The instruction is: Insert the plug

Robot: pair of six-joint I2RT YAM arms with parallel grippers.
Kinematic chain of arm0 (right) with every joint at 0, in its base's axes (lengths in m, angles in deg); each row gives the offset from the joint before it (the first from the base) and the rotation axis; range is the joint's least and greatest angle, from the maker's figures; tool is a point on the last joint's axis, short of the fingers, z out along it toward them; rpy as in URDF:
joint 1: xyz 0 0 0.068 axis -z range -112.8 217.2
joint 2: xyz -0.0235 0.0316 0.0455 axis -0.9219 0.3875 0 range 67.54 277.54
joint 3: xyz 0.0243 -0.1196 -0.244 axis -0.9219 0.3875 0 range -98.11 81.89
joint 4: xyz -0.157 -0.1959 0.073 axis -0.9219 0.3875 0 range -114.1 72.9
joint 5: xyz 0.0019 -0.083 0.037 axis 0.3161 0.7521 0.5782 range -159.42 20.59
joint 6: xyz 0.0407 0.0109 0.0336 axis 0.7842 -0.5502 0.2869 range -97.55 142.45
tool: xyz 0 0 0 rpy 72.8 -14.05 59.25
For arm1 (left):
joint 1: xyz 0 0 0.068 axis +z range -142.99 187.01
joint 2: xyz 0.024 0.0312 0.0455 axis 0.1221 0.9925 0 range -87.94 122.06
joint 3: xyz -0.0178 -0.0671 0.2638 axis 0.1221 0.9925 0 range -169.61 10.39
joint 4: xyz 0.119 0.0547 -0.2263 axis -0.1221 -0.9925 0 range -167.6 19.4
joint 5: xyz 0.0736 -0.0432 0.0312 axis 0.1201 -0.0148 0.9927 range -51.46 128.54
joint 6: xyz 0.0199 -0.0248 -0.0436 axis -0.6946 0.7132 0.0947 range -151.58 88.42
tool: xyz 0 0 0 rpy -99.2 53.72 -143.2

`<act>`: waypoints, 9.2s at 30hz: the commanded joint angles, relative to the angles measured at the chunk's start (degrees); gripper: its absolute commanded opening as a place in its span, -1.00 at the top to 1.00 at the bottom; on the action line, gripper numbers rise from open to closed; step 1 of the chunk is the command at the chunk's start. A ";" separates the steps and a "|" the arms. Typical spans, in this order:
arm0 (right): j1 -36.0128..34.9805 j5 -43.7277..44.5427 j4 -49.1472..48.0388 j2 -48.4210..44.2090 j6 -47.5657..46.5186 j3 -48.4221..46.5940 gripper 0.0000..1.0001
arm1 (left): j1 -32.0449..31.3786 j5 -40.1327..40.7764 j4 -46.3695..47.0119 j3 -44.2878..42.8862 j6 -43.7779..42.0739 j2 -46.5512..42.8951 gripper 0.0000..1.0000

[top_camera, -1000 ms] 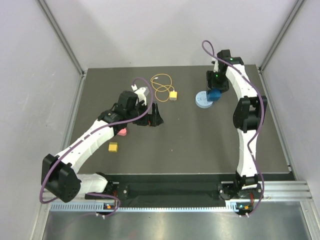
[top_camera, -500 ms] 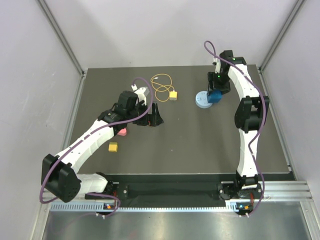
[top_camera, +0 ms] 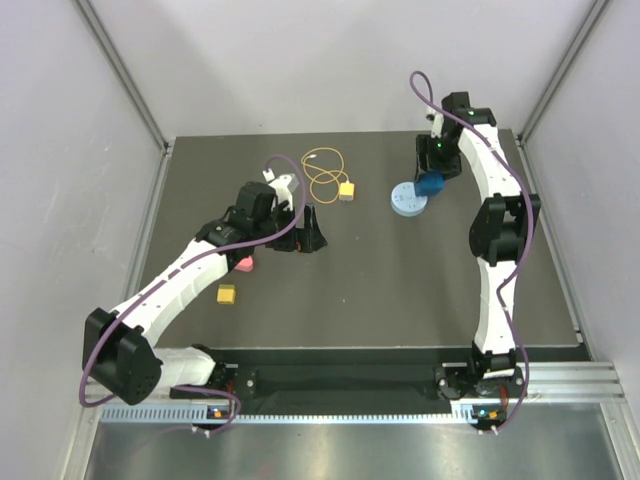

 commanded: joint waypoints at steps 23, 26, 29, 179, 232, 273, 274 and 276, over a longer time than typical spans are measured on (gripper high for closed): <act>-0.06 -0.98 -1.68 3.52 -0.94 -1.39 1.00 | 0.07 -0.46 1.06 -0.33 -0.56 -1.23 -0.97; -0.06 -0.45 -1.59 4.05 -0.94 -1.39 1.00 | -0.01 -0.90 1.24 -0.33 -0.56 -0.97 -0.96; -0.06 -0.10 -1.68 4.49 -1.21 -1.57 1.00 | -0.01 -0.64 1.15 -0.32 -0.56 -0.88 -0.97; -6.48 11.84 -29.72 -13.97 1.96 50.54 1.00 | 0.16 -1.43 1.50 -0.85 -0.12 1.50 -0.96; -18.51 12.65 -26.63 -42.26 5.56 49.31 -1.00 | 27.22 26.60 -18.01 -3.49 28.53 -3.17 -0.95; -35.22 1.92 -39.65 -49.56 4.94 63.38 -0.99 | 24.08 27.39 -13.87 22.44 30.02 -3.16 -0.43; -35.31 1.92 -39.56 -49.74 4.60 63.47 -0.99 | 23.55 28.01 -13.96 22.44 30.29 -2.99 -0.41; -35.40 1.92 -39.56 -50.35 4.42 64.17 -0.99 | 21.36 28.89 -14.14 22.26 30.99 -3.07 -0.33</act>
